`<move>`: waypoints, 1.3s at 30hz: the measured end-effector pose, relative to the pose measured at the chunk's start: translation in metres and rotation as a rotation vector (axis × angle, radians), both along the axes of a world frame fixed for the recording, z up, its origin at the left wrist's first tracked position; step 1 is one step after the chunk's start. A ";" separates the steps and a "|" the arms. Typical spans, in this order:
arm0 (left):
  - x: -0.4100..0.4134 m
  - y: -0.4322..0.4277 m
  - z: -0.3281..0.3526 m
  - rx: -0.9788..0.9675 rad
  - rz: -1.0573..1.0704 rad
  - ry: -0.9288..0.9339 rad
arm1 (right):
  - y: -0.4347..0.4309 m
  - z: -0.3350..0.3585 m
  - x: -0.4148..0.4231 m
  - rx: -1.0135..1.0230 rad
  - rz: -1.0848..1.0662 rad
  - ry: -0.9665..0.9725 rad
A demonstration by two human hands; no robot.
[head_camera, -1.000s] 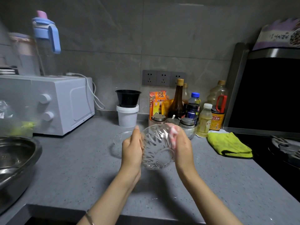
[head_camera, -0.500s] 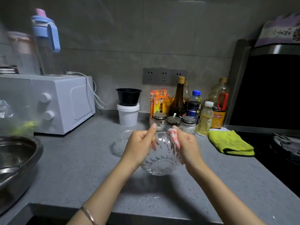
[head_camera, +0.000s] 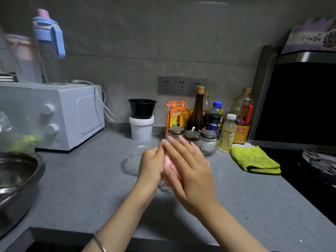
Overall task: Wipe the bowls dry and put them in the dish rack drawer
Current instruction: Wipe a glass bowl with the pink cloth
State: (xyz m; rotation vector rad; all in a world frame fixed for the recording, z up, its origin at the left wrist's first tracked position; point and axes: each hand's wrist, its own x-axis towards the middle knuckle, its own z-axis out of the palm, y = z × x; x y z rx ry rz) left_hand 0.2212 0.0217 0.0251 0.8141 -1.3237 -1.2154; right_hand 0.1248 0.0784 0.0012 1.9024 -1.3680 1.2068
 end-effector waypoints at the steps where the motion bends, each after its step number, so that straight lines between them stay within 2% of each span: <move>1: -0.001 0.003 0.000 -0.005 -0.012 0.008 | -0.001 0.006 0.000 -0.007 0.005 -0.012; 4: -0.004 0.005 0.000 0.003 0.014 0.045 | -0.006 0.019 -0.003 0.033 0.073 -0.291; 8: -0.005 0.002 -0.007 0.075 0.056 0.225 | -0.007 0.024 -0.012 0.202 0.363 -0.941; 10: -0.004 0.002 -0.010 0.119 0.037 0.301 | -0.008 0.021 -0.013 0.281 0.390 -1.212; 12: -0.004 0.001 -0.013 0.152 0.010 0.356 | -0.008 0.018 -0.014 0.330 0.392 -1.383; 15: -0.001 -0.002 -0.017 0.154 -0.041 0.275 | -0.006 0.020 -0.020 0.381 0.352 -1.449; 18: 0.006 -0.008 -0.012 0.045 -0.065 0.052 | -0.006 0.025 -0.028 0.435 0.270 -1.366; 22: 0.007 -0.002 0.004 -0.206 -0.093 -0.174 | -0.007 0.033 -0.029 0.479 0.226 -0.980; 24: 0.004 0.001 0.004 -0.274 -0.058 -0.227 | -0.006 0.037 -0.025 0.467 0.262 -0.889; 27: 0.003 0.003 0.004 -0.194 -0.009 -0.170 | -0.003 0.034 -0.021 0.346 0.352 -0.862; 30: 0.007 -0.002 0.003 0.047 0.036 0.065 | 0.000 0.016 -0.016 0.245 0.387 -0.853; 33: 0.009 -0.010 0.002 0.118 0.049 0.161 | 0.007 -0.007 -0.004 0.194 0.365 -0.786; 35: 0.007 -0.010 0.001 0.119 0.078 0.173 | 0.009 -0.013 0.007 0.142 0.255 -0.596; 38: 0.001 -0.006 -0.003 0.135 0.063 0.148 | 0.002 -0.010 0.010 0.056 0.000 -0.164; 39: -0.001 -0.003 -0.004 0.133 0.057 0.131 | -0.001 -0.004 0.009 0.040 -0.032 -0.104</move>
